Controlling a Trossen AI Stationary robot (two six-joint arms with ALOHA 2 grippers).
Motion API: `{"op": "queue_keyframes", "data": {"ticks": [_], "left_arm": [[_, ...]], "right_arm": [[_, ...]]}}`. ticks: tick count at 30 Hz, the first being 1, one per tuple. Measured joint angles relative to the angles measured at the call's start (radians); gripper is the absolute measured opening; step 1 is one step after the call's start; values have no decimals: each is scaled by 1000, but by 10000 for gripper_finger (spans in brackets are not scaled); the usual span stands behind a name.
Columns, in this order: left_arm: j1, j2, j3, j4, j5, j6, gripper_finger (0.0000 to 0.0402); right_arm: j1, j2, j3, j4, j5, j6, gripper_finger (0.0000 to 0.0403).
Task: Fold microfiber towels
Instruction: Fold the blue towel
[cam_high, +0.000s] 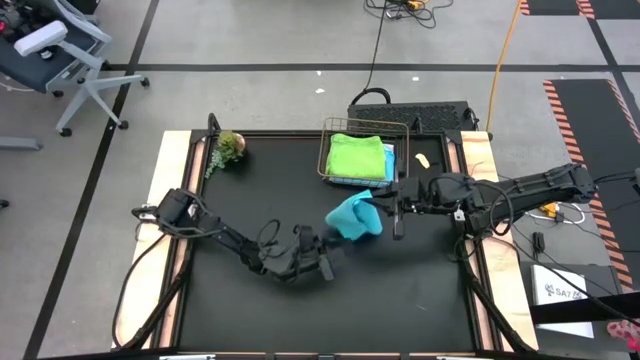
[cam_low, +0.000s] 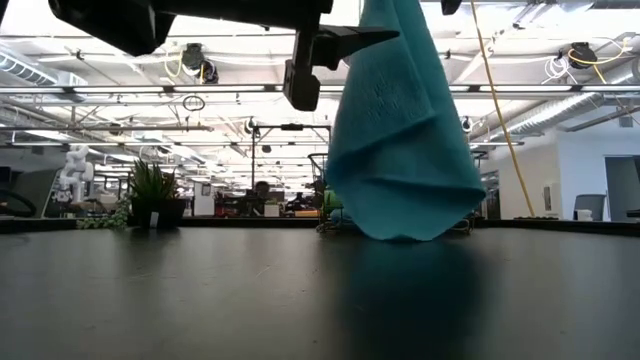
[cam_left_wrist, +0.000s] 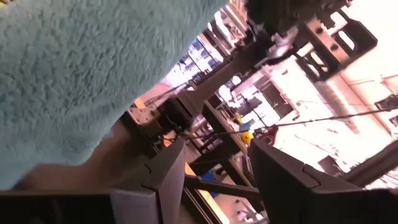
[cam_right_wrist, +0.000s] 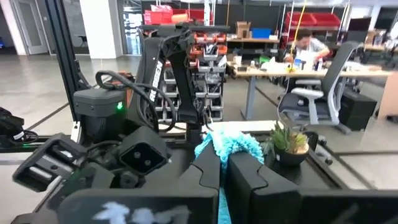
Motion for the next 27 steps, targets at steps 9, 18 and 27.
{"op": "queue_keyframes", "data": {"ticks": [9, 18, 27], "left_arm": [[26, 0, 0, -49, -16, -11, 182], [41, -2, 108, -338, 150, 131, 182], [89, -2, 590, -1564, 265, 321, 181]], "right_arm": [[0, 0, 0, -33, -1, 22, 0], [0, 0, 0, -102, 0, 10, 0], [0, 0, 0, -137, 0, 25, 0]]}}
